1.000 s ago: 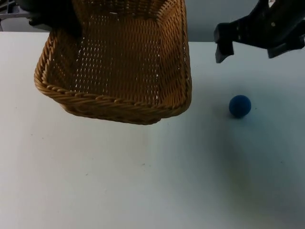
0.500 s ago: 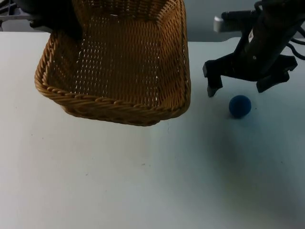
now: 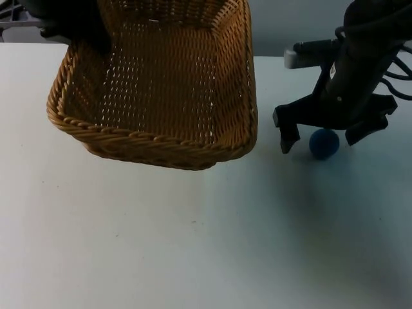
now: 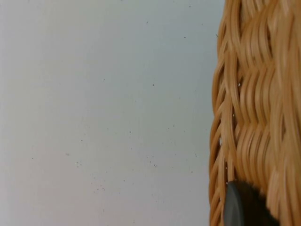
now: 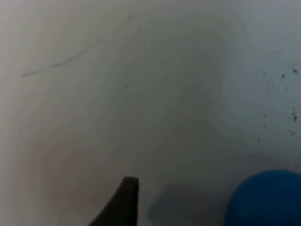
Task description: Pick up the basket with the left hand and place the ball into the basket with the right hand.
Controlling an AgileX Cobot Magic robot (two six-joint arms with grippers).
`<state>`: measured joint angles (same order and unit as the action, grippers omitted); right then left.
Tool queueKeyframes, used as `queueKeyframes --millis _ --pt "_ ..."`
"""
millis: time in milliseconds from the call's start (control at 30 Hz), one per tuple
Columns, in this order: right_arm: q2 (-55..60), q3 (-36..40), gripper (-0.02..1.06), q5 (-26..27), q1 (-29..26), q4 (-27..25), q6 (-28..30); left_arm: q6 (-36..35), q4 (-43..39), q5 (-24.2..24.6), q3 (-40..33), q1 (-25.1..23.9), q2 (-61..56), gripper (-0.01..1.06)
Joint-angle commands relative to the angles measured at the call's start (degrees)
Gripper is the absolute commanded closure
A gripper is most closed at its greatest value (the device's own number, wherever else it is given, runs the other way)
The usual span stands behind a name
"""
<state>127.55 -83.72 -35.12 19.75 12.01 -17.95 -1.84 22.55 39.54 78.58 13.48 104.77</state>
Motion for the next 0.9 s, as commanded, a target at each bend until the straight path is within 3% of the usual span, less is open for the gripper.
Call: queueKeyframes --millis 0,100,167,200,267,300,333,500,633,667,700,867 --pt "0.3 -0.44 0.01 0.7 0.1 -0.3 0.35 -0.11 1.03 -0.86 0.03 0.41 -0.51 1.05" --pt "0.3 -0.44 0.05 1.14 0.1 -0.3 0.35 -0.11 1.03 -0.86 0.03 0.41 -0.51 1.05" --pt "0.3 -0.44 0.16 1.14 0.1 -0.19 0.35 -0.11 1.03 -0.86 0.03 0.41 -0.51 1.05" --pt "0.3 -0.44 0.16 1.14 0.1 -0.19 0.35 -0.11 1.03 -0.86 0.03 0.41 -0.51 1.05" --pt "0.41 -0.44 0.31 1.14 0.1 -0.19 0.35 -0.11 1.03 -0.86 0.03 0.41 -0.51 1.05" --pt "0.41 -0.44 0.46 1.28 0.1 -0.19 -0.17 -0.11 1.03 -0.86 0.03 0.41 -0.51 1.05" --pt "0.41 -0.44 0.54 1.36 0.1 -0.09 -0.84 -0.11 1.03 -0.86 0.03 0.41 -0.51 1.05" --pt "0.41 -0.44 0.68 1.51 0.1 1.39 -2.63 -0.11 1.03 -0.86 0.03 0.41 -0.51 1.05" --pt "0.41 -0.44 0.96 1.09 0.1 1.37 -3.11 -0.11 1.03 -0.75 0.03 0.41 -0.51 1.05" --pt "0.41 -0.44 0.96 1.09 0.1 1.37 -3.11 -0.11 1.03 -0.75 0.03 0.41 -0.51 1.05" --pt "0.27 -0.44 1.04 0.64 0.1 1.21 -3.11 -0.11 1.03 -0.75 0.03 0.41 -0.51 1.05" --pt "-2.53 -0.44 1.05 -0.36 0.1 1.21 -3.23 -0.11 1.03 -0.65 0.03 0.41 -0.51 1.05"
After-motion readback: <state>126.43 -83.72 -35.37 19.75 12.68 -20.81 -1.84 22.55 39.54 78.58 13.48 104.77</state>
